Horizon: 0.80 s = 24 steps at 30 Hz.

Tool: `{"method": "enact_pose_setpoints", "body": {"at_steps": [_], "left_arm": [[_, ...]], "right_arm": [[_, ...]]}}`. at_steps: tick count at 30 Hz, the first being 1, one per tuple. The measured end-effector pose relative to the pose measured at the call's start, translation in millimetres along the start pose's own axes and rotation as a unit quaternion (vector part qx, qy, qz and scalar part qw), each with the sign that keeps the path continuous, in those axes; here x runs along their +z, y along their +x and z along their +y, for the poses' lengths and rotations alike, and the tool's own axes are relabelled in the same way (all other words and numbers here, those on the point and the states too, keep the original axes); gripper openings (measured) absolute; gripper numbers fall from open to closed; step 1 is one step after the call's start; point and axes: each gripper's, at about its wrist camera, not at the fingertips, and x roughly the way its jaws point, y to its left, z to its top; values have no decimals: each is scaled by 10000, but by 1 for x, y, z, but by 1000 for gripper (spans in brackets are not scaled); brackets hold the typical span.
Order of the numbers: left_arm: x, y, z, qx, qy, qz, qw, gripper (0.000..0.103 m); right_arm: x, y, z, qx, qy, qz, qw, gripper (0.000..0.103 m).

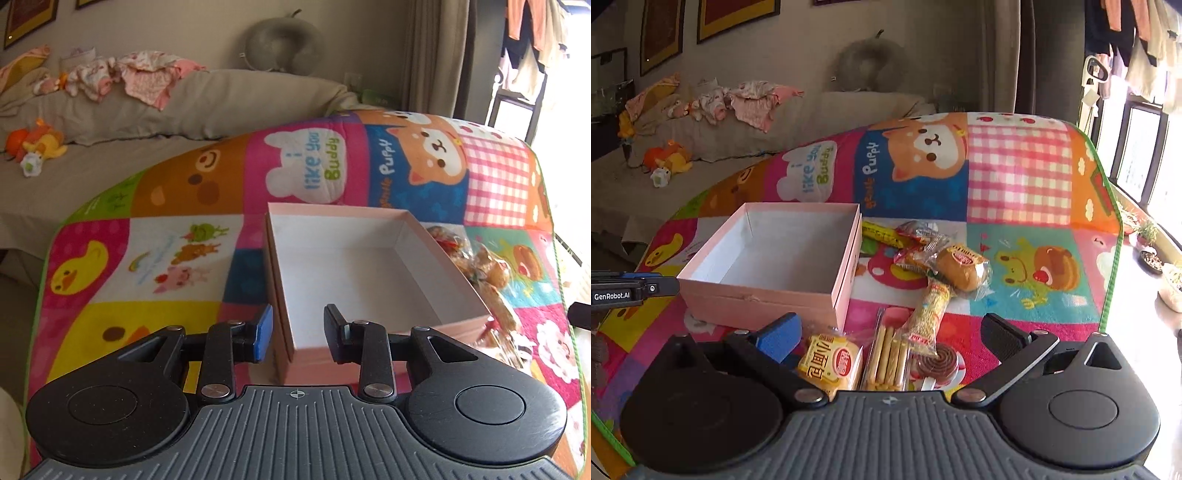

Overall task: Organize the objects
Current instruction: 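Grip the pink box wall with the left tool while the right tool reaches for snacks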

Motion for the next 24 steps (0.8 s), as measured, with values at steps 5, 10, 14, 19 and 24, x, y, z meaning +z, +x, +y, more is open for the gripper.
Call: {"method": "enact_pose_setpoints", "body": {"at_steps": [5, 10, 14, 19, 24], "left_arm": [[30, 65, 13, 133, 122, 429, 9989, 35], [27, 96, 21, -76, 219, 797, 9965, 24], [22, 100, 23, -177, 243, 797, 9964, 21], [20, 99, 25, -212, 229, 727, 9969, 20], [22, 99, 28, -228, 109, 762, 9968, 20]], "right_arm": [[43, 21, -7, -91, -4, -18, 10000, 103], [84, 72, -17, -211, -35, 320, 9993, 102], [117, 142, -35, -138, 435, 780, 9959, 73], [144, 250, -34, 133, 759, 1369, 9876, 42], [139, 330, -29, 53, 875, 1991, 9761, 30]]}}
